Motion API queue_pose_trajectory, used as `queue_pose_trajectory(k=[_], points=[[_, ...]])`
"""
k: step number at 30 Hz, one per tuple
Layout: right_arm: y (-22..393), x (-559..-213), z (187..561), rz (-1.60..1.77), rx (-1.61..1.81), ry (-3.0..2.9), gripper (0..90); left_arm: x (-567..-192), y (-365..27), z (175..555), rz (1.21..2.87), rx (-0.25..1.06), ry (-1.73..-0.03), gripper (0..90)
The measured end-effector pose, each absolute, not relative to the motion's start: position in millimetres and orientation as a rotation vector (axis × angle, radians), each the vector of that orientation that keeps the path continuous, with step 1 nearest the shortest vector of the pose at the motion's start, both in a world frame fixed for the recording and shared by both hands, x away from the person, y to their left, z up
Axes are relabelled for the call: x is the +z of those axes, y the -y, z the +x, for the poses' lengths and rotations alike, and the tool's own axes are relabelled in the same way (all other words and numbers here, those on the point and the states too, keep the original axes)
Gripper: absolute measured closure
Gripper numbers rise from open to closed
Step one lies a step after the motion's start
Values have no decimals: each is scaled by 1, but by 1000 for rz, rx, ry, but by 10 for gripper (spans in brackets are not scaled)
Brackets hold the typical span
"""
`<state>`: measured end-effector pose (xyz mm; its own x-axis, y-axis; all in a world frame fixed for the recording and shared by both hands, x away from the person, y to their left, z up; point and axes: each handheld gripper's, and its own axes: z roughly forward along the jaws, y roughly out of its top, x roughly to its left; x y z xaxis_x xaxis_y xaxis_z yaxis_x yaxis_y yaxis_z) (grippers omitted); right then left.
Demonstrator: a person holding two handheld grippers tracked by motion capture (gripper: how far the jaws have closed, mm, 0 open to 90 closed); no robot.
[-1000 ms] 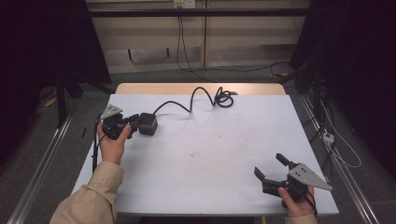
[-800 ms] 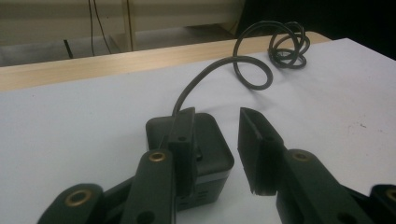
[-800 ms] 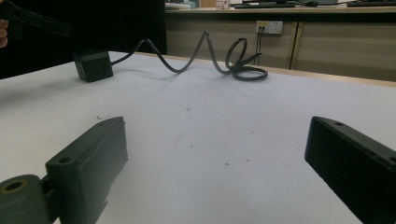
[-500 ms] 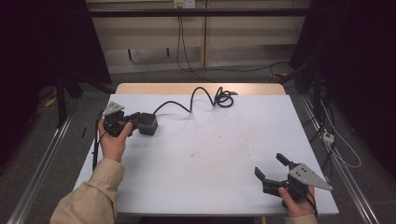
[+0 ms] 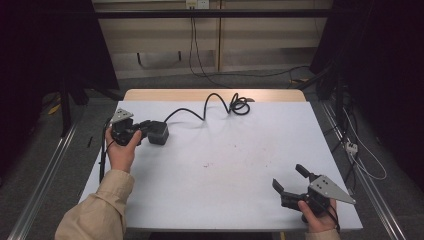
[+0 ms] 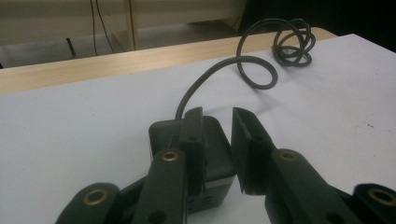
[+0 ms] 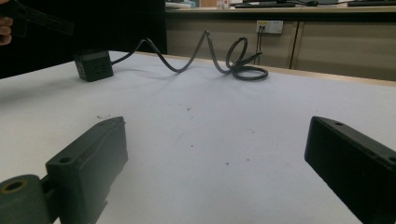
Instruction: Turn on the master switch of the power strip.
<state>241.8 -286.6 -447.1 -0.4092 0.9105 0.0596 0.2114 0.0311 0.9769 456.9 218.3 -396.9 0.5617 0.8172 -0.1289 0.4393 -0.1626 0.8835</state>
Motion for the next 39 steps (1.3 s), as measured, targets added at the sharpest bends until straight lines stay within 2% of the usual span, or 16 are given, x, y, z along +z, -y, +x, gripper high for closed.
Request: queue_pose_trajectory(k=[39], points=[[287, -447, 242, 1144, 1415, -1681, 56, -404, -216, 468, 1832, 450, -1054, 891]])
